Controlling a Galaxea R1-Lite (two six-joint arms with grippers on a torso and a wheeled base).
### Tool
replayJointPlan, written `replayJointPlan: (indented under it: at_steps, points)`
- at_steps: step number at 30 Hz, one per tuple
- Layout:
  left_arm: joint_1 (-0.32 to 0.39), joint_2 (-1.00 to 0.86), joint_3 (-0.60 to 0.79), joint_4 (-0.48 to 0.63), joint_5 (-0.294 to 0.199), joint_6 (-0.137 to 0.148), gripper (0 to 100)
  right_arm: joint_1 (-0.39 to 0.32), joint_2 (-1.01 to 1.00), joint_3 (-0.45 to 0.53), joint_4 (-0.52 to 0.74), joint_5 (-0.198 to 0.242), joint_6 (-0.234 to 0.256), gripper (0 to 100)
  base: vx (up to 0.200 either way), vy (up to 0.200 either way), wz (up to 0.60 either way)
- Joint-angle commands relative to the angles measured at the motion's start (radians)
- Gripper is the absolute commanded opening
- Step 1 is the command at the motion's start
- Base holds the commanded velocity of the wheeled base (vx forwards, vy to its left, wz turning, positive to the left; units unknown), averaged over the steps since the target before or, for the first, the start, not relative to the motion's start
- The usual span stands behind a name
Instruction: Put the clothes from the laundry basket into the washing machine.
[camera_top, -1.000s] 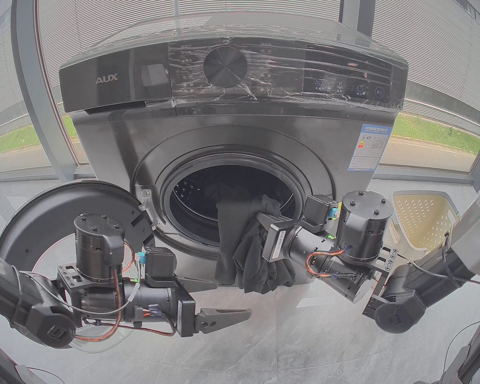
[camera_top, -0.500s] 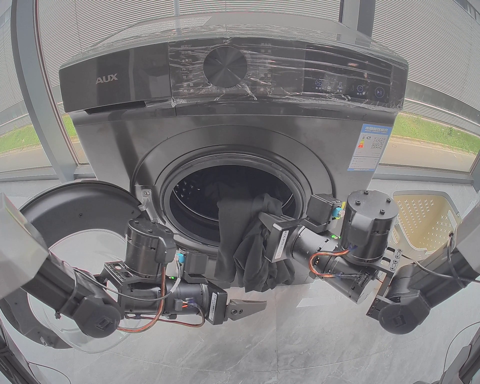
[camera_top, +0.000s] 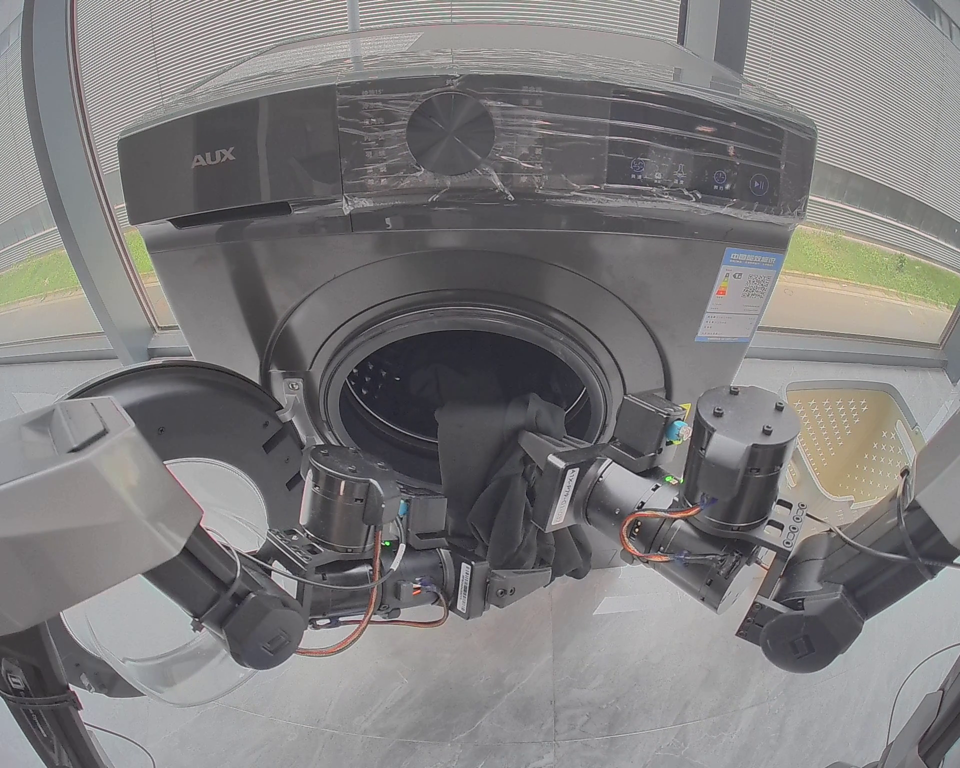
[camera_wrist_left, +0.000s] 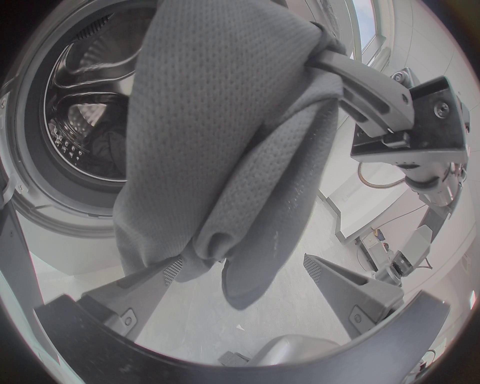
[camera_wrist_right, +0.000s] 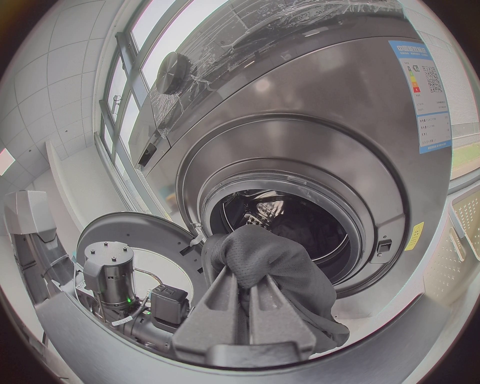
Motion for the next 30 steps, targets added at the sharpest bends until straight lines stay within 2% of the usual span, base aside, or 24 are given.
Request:
replayJointPlan:
  at_steps: [1, 5, 6, 17, 27, 28, 30]
  points:
    - [-0.003, 0.045, -0.030, -0.014, 0.006, -0.003, 100, 0.002, -0.002, 0.001, 0.000, 0.000, 0.000, 0, 0.000, 0.000, 0.00]
    - [-0.003, 0.042, -0.038, -0.017, 0.006, -0.001, 100, 0.002, 0.000, 0.002, 0.000, 0.000, 0.000, 0, 0.000, 0.000, 0.00]
    - [-0.003, 0.042, -0.038, -0.017, 0.006, 0.000, 0, 0.003, 0.000, 0.002, 0.000, 0.000, 0.000, 0, 0.000, 0.000, 0.00]
    - [-0.012, -0.001, 0.013, -0.078, 0.014, -0.001, 0, 0.002, 0.003, 0.004, 0.000, -0.002, -0.002, 0, 0.000, 0.000, 0.00]
    - [-0.059, -0.168, 0.123, -0.080, 0.014, -0.005, 0, -0.013, 0.020, 0.030, -0.021, 0.009, -0.008, 0, 0.000, 0.000, 0.00]
    - [-0.062, -0.181, 0.130, -0.083, 0.014, -0.005, 0, -0.017, 0.023, 0.028, -0.026, 0.009, -0.008, 100, 0.000, 0.000, 0.00]
    - [-0.062, -0.198, 0.134, -0.083, 0.014, -0.005, 0, -0.020, 0.023, 0.031, -0.026, 0.010, -0.004, 100, 0.000, 0.000, 0.00]
